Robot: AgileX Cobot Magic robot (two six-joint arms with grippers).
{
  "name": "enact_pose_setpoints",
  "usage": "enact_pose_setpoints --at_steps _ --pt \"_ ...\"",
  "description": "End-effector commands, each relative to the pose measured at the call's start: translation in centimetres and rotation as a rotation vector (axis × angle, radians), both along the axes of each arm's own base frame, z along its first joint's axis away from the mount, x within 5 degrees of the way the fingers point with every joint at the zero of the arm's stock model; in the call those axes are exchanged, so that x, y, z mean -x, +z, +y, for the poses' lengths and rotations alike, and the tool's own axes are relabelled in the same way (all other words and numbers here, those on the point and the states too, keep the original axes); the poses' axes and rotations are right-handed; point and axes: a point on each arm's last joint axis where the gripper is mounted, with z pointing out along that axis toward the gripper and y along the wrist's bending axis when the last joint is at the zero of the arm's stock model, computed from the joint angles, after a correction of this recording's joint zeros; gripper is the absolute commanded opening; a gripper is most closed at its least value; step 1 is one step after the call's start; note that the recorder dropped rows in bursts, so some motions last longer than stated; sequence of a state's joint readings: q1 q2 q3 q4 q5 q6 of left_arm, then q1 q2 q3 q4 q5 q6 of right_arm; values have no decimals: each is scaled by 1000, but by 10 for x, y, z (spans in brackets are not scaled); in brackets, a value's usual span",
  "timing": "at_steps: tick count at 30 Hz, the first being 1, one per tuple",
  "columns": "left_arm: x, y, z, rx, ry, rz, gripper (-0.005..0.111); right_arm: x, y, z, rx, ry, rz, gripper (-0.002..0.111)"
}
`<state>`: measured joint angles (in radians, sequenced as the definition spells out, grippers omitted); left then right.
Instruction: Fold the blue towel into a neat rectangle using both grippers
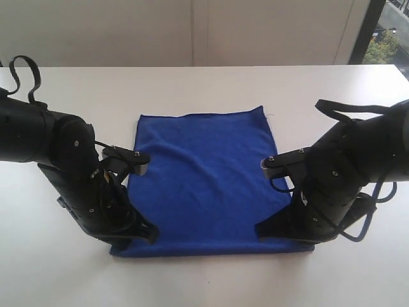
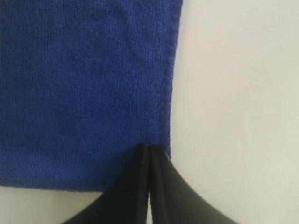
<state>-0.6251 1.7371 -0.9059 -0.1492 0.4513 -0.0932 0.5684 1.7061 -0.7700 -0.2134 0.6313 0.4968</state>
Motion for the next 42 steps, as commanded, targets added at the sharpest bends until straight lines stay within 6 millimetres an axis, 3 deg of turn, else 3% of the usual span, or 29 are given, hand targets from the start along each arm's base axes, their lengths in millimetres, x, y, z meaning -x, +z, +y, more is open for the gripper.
enact_pose_setpoints --at_steps 1,10,21,27,30,34,37,42 --pt "4 -2 3 -33 -23 19 0 7 -4 -1 1 -13 55 0" --pt "3 7 2 -19 -21 15 0 4 7 1 -50 -11 -14 0" --pt "-1 70 1 38 -63 -116 0 11 66 -9 -103 20 -187 0" --pt "7 93 15 -66 -330 -196 0 16 88 -30 24 185 -104 0" --pt "11 95 17 -91 -466 -194 0 16 89 -37 48 293 -45 0" --pt "13 93 15 -45 -574 -192 0 14 89 -31 -16 428 -72 0" --pt "15 92 16 94 -639 -158 0 15 88 -22 -78 593 -88 0" --pt "20 88 19 315 -754 -145 0 11 87 -14 -129 679 -132 0"
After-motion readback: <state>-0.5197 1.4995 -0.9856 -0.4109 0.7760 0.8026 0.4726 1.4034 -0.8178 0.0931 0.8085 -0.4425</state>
